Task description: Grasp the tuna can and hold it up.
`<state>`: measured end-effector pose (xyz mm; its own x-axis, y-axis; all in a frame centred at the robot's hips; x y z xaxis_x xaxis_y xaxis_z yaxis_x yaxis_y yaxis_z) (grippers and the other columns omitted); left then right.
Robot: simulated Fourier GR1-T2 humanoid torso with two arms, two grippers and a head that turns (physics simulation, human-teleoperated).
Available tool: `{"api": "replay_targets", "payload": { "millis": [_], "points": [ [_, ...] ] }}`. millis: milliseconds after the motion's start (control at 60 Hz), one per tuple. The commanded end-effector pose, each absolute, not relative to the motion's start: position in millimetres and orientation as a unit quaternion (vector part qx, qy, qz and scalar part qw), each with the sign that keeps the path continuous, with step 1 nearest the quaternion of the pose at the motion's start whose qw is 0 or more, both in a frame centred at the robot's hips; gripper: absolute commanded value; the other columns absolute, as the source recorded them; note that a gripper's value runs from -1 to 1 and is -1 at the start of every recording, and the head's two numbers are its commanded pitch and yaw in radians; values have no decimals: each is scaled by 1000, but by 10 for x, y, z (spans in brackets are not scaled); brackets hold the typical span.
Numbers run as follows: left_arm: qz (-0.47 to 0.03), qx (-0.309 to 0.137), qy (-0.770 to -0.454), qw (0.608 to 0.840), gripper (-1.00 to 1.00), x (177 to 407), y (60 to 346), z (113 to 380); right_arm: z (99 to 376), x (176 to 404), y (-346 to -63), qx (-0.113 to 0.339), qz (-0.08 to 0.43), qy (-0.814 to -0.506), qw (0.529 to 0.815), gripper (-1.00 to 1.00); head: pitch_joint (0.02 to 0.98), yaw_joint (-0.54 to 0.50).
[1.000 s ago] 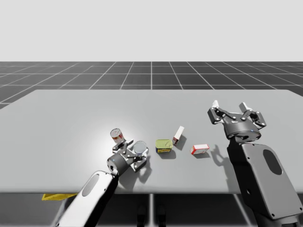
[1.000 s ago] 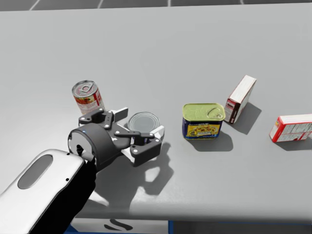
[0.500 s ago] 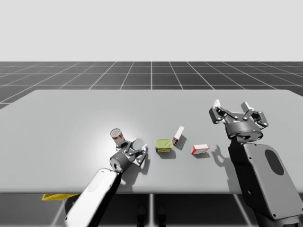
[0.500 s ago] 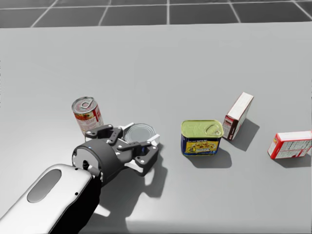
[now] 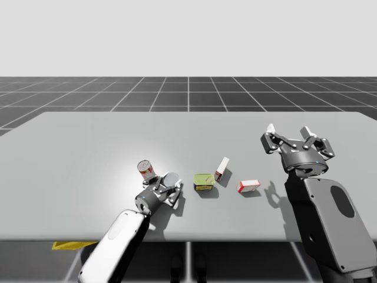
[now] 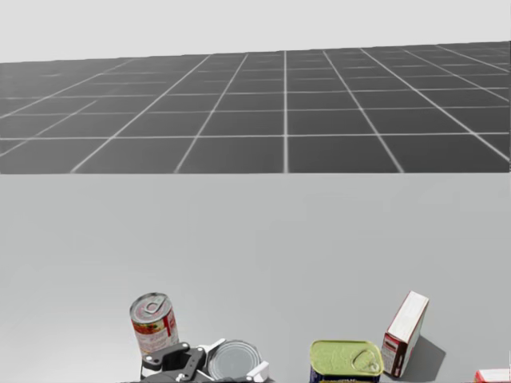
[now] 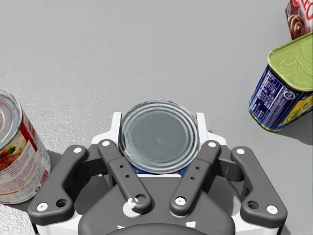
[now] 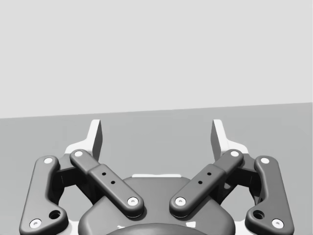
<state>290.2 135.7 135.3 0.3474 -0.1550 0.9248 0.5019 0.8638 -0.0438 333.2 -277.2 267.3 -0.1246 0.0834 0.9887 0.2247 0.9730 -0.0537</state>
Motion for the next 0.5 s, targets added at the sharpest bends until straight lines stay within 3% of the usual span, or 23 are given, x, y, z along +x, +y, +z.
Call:
{"api": "replay_targets", "payload": {
  "millis": [17,167,500],
  "points": [
    [-236,-201,-517,798,693,2835,1288,1290,2668,3345,-2773,-102,-53,-747,654,-1000,452,88],
    [-240,-204,-531,787,710,2798,1261,1367,2664,3354,-2778,-101,-53,-747,655,-1000,433,91],
    [-255,-216,-570,751,790,2675,1193,1899,2659,3367,-2794,-100,-52,-747,656,-1000,424,90]
  ]
}}
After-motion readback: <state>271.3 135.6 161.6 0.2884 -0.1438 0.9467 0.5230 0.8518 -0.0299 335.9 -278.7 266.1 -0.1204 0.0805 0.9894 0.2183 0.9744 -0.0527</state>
